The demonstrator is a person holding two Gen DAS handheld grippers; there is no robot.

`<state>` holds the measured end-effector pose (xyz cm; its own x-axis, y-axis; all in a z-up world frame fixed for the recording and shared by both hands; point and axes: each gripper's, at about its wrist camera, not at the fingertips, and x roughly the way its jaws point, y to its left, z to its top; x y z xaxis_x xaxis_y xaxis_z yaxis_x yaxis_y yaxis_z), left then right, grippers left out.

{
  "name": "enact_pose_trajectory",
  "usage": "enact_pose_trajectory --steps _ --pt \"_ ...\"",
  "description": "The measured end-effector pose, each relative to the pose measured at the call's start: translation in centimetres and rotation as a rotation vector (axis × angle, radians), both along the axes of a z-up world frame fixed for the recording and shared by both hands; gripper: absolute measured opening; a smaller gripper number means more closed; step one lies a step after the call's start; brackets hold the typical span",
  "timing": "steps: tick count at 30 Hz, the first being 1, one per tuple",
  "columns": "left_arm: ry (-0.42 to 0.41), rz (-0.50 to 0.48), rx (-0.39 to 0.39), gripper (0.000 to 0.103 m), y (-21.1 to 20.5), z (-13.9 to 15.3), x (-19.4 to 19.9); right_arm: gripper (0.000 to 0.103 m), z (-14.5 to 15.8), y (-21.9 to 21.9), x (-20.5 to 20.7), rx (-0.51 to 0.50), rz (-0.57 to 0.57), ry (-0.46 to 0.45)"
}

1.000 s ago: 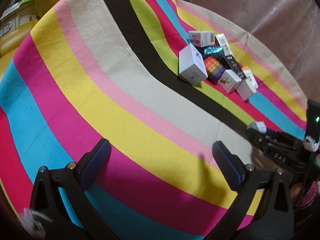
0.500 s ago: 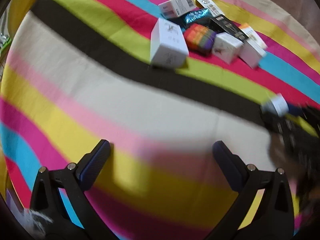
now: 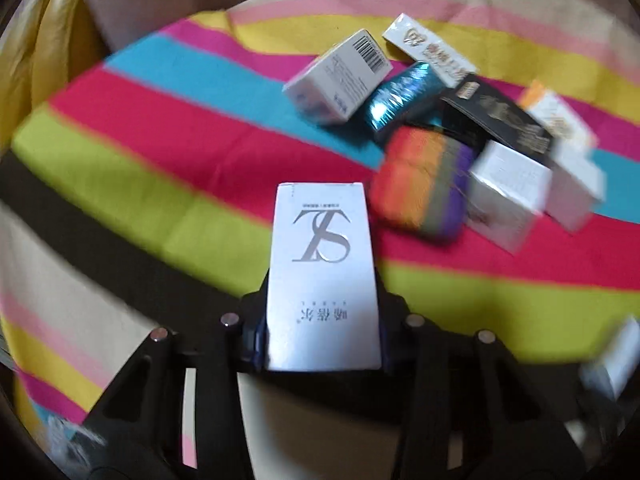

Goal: Organize objects
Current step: 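Grasp the white 'S'-logo box with the left tool while the right tool holds the soap bar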

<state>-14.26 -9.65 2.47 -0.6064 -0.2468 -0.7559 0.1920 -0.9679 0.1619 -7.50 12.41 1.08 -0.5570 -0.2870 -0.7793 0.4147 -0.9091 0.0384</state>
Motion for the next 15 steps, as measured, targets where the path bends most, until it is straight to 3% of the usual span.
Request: enact_pose_trajectory --steps 3,6,10,15 --pt "-0.002 -0.035 0.123 0.045 0.2 0.5 5.9 0.047 0.1 0.1 0.0 -0.004 0.001 -0.001" --pt "0.002 -0.051 0.199 0.045 0.5 0.8 12.1 0.047 0.1 0.1 0.0 -0.002 0.002 0.0" --pt "0.013 -0.05 0.22 0.045 0.1 1.0 16.3 0.047 0.1 0.1 -0.1 0.002 0.003 0.001" --pt "0.031 -0.002 0.182 0.046 0.3 1.2 17.3 0.047 0.2 0.1 0.0 0.01 0.004 0.006"
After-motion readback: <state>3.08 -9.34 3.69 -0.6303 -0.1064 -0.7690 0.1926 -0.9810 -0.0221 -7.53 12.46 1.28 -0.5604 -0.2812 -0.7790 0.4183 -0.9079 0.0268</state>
